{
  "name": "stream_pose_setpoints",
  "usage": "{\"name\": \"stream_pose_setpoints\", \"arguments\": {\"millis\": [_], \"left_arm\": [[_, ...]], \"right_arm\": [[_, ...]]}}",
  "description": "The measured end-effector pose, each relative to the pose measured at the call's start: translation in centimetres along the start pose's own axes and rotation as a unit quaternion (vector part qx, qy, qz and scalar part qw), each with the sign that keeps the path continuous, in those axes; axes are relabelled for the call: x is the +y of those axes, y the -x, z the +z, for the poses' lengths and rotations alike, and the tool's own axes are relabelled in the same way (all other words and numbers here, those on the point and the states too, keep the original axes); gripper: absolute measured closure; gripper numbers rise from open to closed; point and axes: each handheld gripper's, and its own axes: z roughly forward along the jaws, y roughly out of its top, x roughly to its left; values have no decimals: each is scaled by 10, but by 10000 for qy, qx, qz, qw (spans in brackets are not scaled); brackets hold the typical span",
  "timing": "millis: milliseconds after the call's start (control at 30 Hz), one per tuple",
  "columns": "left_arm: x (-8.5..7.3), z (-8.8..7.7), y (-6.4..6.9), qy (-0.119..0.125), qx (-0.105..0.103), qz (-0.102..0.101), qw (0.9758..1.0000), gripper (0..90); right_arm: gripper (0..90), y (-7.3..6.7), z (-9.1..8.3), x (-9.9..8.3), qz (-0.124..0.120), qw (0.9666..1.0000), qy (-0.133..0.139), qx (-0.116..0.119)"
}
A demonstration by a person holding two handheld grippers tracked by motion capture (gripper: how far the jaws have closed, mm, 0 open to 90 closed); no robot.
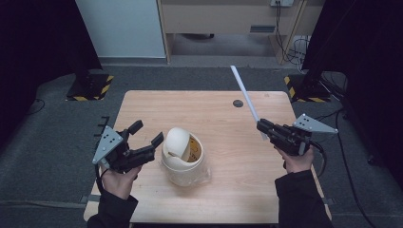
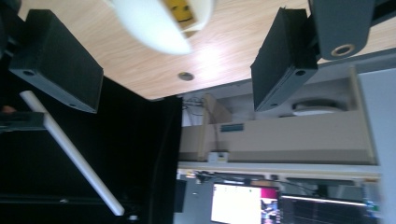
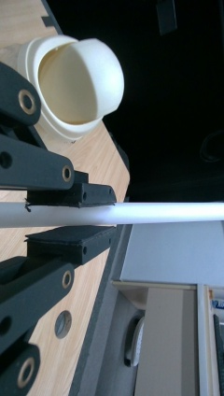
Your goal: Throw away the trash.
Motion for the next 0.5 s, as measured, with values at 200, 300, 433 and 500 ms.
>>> {"name": "stream_pose_setpoints", "arguments": {"millis": [200, 300, 433, 500], "left_arm": [[6, 16, 16, 61, -235, -102, 9997, 161], [10, 27, 25, 71, -373, -90, 9992, 161], [13, 42, 35, 21, -476, -38, 9989, 160], [13, 49, 39, -35, -530, -62, 9986, 161]], "right_arm": [[788, -9, 2, -2, -9, 9998, 13, 202], [788, -10, 3, -3, -42, 9997, 10, 244], [788, -12, 4, -4, -42, 9995, -30, 297], [788, -12, 5, -5, -31, 9995, -46, 315]]}}
